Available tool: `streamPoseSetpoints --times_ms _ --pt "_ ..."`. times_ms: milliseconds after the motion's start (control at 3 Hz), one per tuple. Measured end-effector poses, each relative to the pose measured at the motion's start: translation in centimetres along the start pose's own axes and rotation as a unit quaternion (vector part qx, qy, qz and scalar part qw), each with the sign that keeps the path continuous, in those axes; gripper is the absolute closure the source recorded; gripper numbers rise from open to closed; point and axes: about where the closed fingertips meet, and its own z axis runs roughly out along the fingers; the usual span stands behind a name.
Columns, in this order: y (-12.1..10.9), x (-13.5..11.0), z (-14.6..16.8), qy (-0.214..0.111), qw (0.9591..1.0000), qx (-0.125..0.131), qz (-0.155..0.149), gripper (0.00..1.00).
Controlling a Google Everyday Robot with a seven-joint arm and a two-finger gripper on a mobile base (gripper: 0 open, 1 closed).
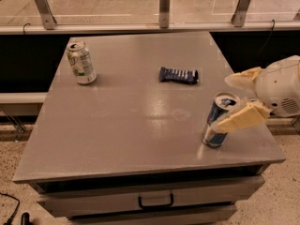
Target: Knock redbull can over
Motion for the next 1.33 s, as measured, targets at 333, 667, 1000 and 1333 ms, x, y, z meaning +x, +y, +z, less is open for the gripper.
streamPoseSetpoints --times_ms 333,667,1000,1333 --pt "0.0 -0.4 0.2 -0.012 0.9999 -0.004 0.003 0.49" --pt "-0.3 -1.4 0.1 -0.002 1.0 -0.008 -0.003 0.72" --pt "-1.0 -2.8 0.2 0.037 0.999 -0.02 -0.013 0.95" --pt "-2.2 -3.4 2.6 0.144 0.9869 -0.056 -0.045 1.0"
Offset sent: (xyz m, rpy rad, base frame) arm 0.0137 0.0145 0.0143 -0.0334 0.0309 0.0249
